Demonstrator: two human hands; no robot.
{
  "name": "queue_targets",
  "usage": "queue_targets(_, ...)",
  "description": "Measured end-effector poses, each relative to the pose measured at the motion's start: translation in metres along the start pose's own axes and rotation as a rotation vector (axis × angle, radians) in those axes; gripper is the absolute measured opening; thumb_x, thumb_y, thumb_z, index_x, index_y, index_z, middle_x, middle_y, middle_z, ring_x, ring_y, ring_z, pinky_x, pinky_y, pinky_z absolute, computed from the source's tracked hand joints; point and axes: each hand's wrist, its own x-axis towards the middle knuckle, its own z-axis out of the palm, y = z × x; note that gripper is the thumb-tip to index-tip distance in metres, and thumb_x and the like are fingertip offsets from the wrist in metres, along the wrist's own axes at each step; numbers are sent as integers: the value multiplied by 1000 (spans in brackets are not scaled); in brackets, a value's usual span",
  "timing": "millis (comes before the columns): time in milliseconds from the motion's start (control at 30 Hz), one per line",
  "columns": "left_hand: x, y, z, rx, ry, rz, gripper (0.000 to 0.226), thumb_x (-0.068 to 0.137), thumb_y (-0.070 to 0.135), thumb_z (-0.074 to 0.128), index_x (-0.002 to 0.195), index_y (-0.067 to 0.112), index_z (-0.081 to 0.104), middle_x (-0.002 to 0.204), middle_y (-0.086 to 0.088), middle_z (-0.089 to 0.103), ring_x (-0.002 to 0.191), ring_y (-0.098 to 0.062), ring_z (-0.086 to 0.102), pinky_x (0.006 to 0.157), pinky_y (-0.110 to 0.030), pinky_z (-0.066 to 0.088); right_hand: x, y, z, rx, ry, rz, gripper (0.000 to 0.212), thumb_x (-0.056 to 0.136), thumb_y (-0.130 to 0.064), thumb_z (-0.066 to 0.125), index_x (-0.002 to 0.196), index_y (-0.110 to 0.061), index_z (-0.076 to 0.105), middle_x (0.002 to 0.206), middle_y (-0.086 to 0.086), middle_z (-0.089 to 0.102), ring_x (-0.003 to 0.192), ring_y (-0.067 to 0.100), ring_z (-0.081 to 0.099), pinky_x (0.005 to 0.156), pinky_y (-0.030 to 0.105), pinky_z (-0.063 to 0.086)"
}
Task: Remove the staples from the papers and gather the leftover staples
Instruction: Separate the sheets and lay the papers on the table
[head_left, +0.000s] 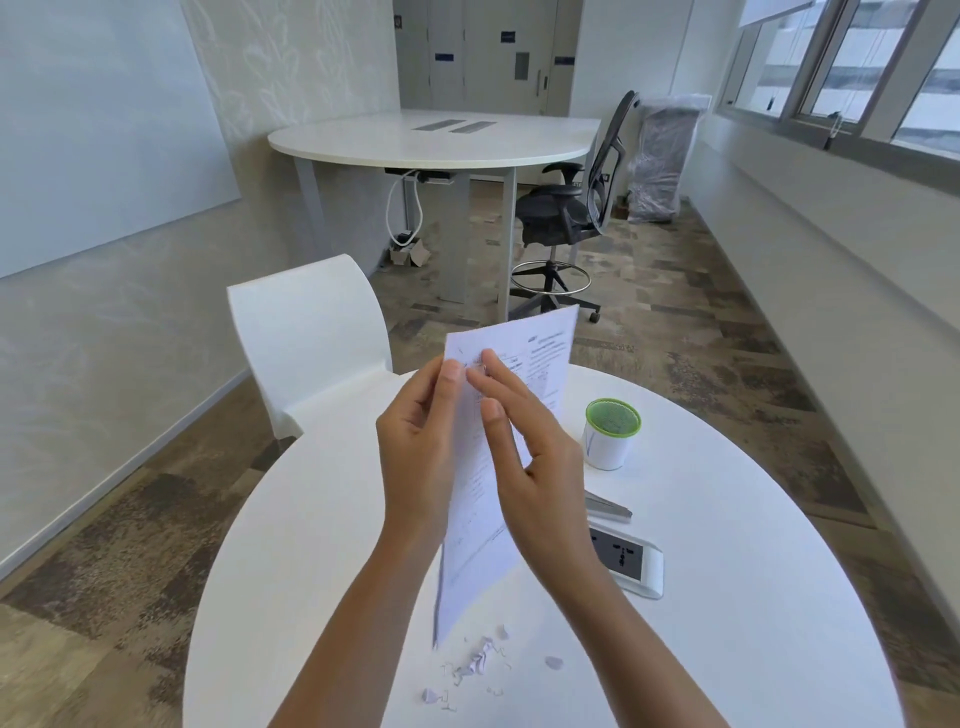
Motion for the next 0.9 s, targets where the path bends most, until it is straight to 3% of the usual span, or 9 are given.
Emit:
queue_targets(133,11,-4,-8,-70,22,-117,23,93,30,54,78,25,71,87,-3,66,87,-20,58,80,-36,45,8,14,-16,-69,74,-21,31,94,-19,52,125,-24,59,132,-13,56,126,-1,46,106,29,40)
queue_targets(233,15,-5,-13,-82,5,-156,21,93,30,53,91,18,71,99,-11,69,92,-23,60,79,-37,46,18,32,-37,-51,241,49,37,92,-21,58,128,-25,54,133,-13,54,125,0,46,103,29,43)
queue_targets(367,20,-4,-16,-113,2,-186,21,93,27,52,89,22,71,96,-3,72,90,-19,64,80,-37,50,24,61,-66,49,388,272,45,89,-33,61,131,-30,47,134,-14,47,124,0,44,105,30,40)
queue_targets(500,25,-4,-19,-132,-5,-187,20,93,25,52,90,19,71,95,-4,72,88,-19,66,79,-35,52,18,87,-81,107,273,386,46,86,-44,60,129,-33,47,134,-12,51,122,3,48,104,34,39)
queue_targets(567,27,-6,-20,-135,9,-187,20,93,24,52,88,19,71,94,-3,72,88,-19,67,80,-36,53,16,92,-83,138,208,391,33,84,-45,61,115,-38,55,123,-9,61,114,4,56,100,33,42)
queue_targets(667,32,-8,-21,-155,57,-188,18,92,25,55,81,20,69,94,-6,69,90,-22,64,85,-40,51,11,94,-84,195,197,429,20,84,-35,64,102,-29,64,99,-4,70,93,7,62,92,34,46)
queue_targets(767,37,-12,-24,-169,121,-160,17,92,25,57,80,19,68,95,-6,68,93,-21,62,92,-43,49,4,98,-85,201,153,449,19,86,-21,66,103,-15,65,102,9,71,90,16,64,87,38,49)
queue_targets(900,41,-18,-28,-178,227,-106,19,93,26,57,78,23,68,78,13,70,81,-7,65,84,-32,52,-6,107,-88,203,89,480,16,85,-10,66,101,-9,65,96,8,73,84,17,66,80,35,51)
